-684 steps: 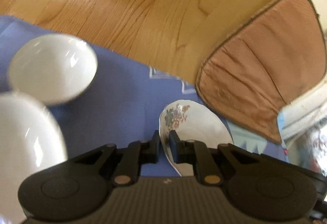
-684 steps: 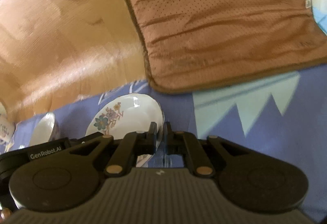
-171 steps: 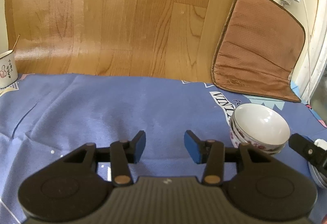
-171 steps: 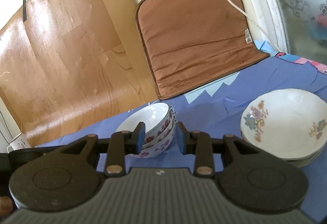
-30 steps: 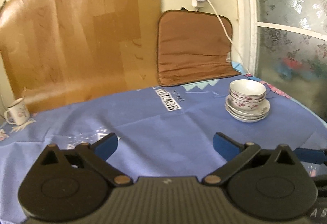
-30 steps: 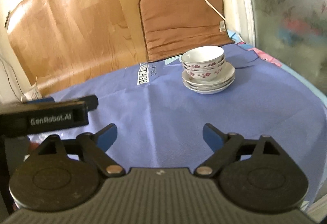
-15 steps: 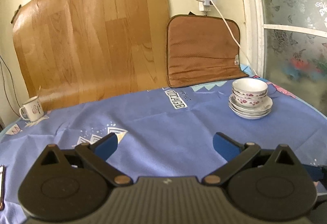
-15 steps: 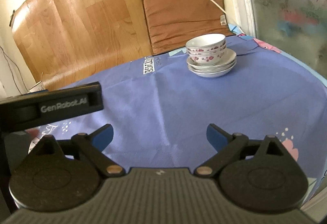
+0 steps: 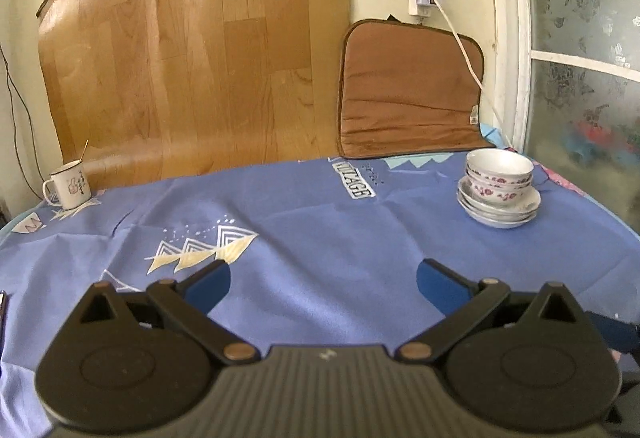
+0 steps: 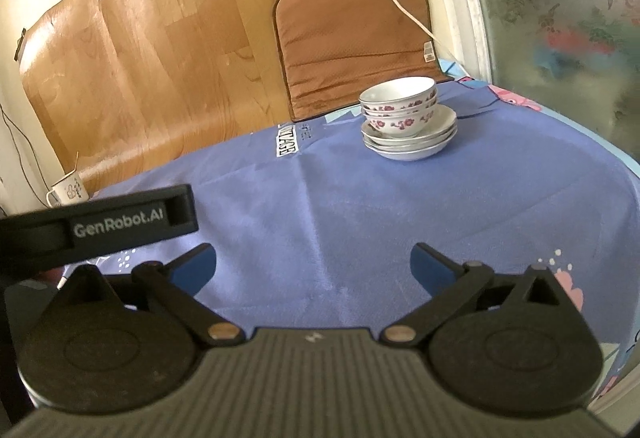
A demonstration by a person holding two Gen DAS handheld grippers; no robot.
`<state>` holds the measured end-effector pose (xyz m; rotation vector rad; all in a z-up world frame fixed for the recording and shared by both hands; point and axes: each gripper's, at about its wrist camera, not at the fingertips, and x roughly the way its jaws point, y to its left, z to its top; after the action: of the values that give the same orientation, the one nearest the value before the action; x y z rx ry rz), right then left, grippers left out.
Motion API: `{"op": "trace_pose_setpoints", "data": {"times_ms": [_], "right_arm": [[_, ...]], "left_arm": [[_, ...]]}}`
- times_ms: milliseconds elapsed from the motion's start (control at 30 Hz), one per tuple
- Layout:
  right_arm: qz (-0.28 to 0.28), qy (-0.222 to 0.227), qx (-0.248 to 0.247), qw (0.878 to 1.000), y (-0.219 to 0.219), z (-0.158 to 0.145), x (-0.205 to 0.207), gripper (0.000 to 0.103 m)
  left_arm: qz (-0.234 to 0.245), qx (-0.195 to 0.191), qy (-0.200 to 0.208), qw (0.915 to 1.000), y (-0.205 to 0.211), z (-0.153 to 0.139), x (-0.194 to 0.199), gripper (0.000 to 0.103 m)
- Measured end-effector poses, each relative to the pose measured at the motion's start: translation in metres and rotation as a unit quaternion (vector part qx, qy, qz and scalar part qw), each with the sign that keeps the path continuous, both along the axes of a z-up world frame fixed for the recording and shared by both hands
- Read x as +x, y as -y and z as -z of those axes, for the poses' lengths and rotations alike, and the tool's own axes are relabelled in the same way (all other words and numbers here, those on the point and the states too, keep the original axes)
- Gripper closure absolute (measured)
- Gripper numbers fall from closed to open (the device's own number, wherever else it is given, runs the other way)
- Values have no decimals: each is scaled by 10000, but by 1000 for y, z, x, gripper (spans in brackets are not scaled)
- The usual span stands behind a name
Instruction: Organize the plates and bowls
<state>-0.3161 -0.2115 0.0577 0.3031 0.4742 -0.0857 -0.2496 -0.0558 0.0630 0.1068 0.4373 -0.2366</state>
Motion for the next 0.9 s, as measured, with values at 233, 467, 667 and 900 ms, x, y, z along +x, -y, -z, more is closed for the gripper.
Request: {"op": "trace_pose_setpoints", "data": {"times_ms": [233, 467, 667, 900], "right_arm": [[35, -32, 24, 10000, 0, 1, 1, 0], [11, -141, 5, 9999, 0, 2, 4, 0], [7, -196, -84, 9998, -2, 4, 5, 0], [41, -257, -57, 9996, 0, 6, 7, 0]], "left_arm": [[45, -4, -88, 10000, -4, 0, -3, 0], [-92, -13, -113, 9999, -8, 4, -4, 0], [-202, -3, -194, 9996, -12, 7, -1, 0], [-387, 34, -237, 9990, -17, 10, 2, 0]]}}
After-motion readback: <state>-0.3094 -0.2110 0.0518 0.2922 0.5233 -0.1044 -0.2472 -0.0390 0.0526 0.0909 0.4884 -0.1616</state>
